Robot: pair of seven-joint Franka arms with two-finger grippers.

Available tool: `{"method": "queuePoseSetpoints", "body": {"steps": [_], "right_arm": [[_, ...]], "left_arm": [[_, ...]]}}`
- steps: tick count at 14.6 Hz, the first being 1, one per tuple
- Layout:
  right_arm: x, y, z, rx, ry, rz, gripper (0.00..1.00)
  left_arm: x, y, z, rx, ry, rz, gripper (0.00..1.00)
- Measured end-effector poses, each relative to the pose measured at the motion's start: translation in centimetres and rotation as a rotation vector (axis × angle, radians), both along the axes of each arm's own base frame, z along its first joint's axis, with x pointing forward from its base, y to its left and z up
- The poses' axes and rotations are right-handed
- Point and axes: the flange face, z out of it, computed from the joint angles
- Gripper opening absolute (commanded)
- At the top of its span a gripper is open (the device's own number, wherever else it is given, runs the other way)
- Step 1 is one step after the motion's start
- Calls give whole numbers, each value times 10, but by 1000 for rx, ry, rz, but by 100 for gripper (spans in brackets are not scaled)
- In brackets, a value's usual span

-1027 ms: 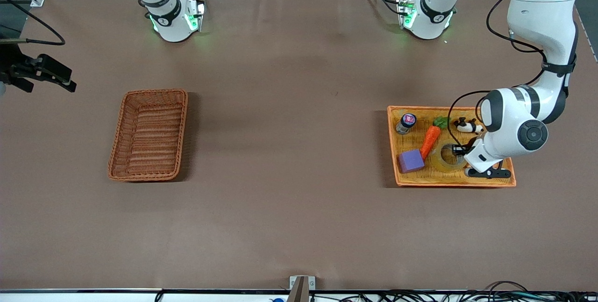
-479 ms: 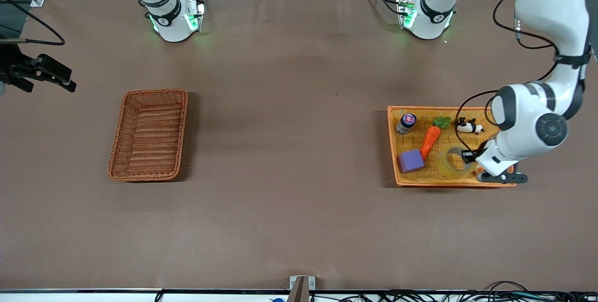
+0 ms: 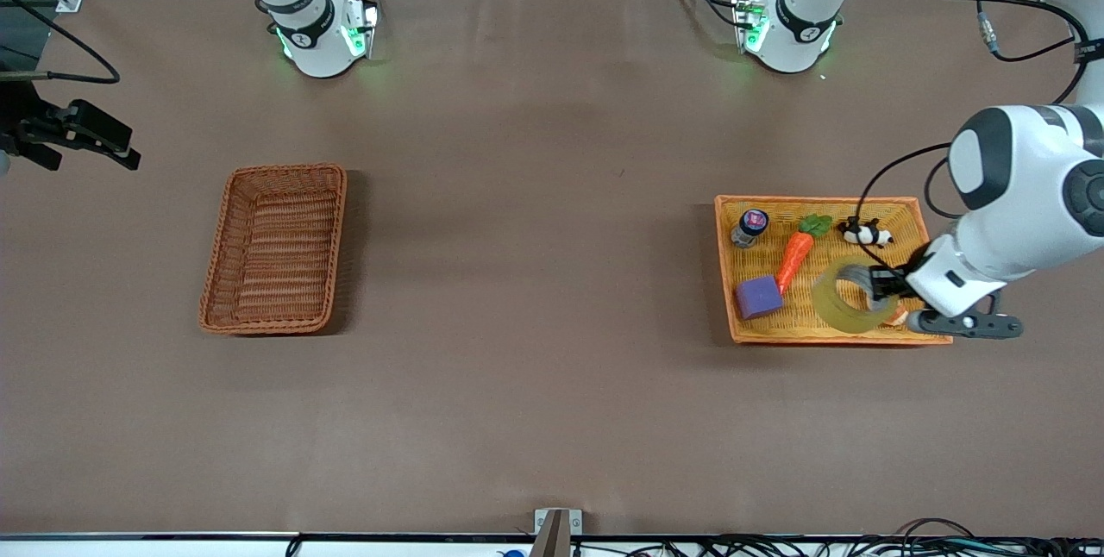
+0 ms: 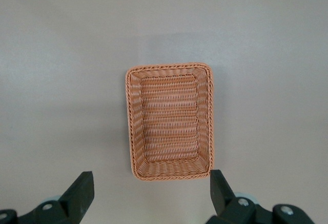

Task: Move tape to another basket
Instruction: 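Lift the tape roll with the left gripper toward the wicker basket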

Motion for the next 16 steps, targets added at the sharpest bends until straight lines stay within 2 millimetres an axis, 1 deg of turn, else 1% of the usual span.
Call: {"method": "queuePoseSetpoints", "body": {"steps": [1, 3, 6, 8, 10, 11, 13, 14, 16], "right_arm": [[0, 0, 0, 0, 0, 0, 100], [0, -1, 0, 0, 1, -1, 100], [0, -3, 0, 0, 3, -5, 100], [0, -3, -1, 0, 4, -6, 100], [0, -3, -1, 0, 4, -6, 100], [0, -3, -1, 0, 5, -6, 100], [0, -3, -1, 0, 5, -6, 100], [0, -3, -1, 0, 5, -6, 100], [0, -3, -1, 0, 5, -6, 100]], "left_arm": [[-3, -27, -1, -13, 8, 1, 1], [-16, -88, -7, -39, 36, 10, 0], [-45, -185, -24, -58, 89, 70, 0], [-64, -248, -27, -48, 91, 124, 0], [-84, -309, -25, -59, 88, 180, 0], [-96, -336, -28, -55, 82, 192, 0], [-121, -386, -39, -61, 94, 199, 0], [-129, -406, -45, -78, 113, 190, 1], [-137, -439, -60, -121, 140, 164, 2]]}}
